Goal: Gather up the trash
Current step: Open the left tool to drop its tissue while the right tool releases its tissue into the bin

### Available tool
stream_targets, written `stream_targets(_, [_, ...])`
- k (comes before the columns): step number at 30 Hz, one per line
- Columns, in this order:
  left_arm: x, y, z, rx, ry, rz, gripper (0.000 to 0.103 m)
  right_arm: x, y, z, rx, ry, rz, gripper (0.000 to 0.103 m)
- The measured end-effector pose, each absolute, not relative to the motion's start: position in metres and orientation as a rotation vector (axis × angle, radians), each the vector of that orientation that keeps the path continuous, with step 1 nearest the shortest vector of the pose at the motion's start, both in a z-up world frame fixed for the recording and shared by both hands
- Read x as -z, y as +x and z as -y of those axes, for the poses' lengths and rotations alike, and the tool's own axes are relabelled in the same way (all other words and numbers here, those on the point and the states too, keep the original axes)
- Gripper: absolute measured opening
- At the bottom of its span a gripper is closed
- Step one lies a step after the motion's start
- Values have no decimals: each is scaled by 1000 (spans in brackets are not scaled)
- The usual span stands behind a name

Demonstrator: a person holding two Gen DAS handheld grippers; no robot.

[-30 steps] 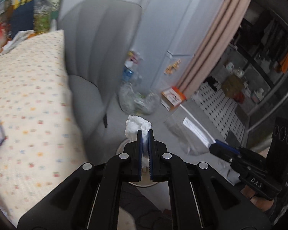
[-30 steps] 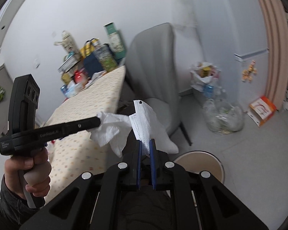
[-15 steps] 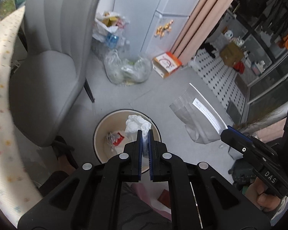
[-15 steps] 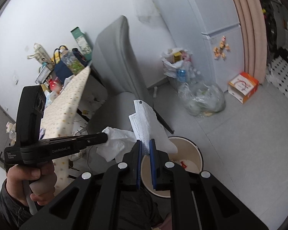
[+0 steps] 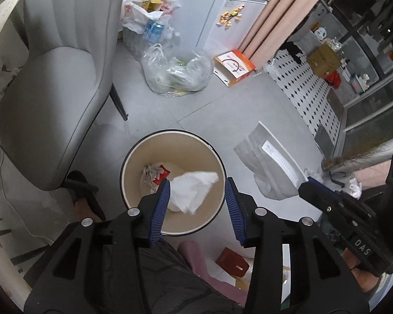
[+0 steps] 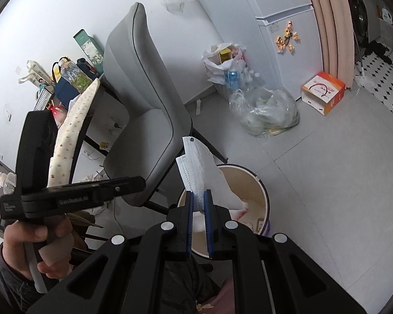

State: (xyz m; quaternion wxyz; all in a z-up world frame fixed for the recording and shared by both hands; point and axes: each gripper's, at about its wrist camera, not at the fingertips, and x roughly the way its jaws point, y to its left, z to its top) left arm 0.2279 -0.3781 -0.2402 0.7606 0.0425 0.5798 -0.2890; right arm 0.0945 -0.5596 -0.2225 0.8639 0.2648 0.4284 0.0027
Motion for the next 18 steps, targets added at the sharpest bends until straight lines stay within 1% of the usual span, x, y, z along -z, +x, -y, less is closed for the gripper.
stream_targets(3, [232, 229, 370, 614, 82, -1243, 44, 227, 98, 556, -8, 550, -908, 9])
stream_targets(5, [223, 230, 365, 607, 80, -1217, 54, 232, 102, 553, -10, 551, -918, 9])
stream_targets(8, [201, 230, 351, 592, 66, -1157, 62, 239, 109, 548, -13, 543, -930, 9])
stream_targets(12, [170, 230, 321, 554, 23, -1092, 64, 249, 122, 538, 4, 497, -941, 10])
stream_targets(14, [157, 229, 301, 527, -3, -1058, 67, 256, 128, 532, 17, 470, -946, 10])
stream_targets(16, [148, 230, 285, 500, -22, -1042, 68, 271, 136, 527, 23, 466, -966, 12])
stream_targets(17, [145, 230, 274, 486, -34, -1036, 68, 279, 139, 525, 22, 471, -982, 18])
stream_targets(18, [143, 230, 266, 474, -39, -1033, 68, 290, 143, 523, 23, 480, -1015, 29])
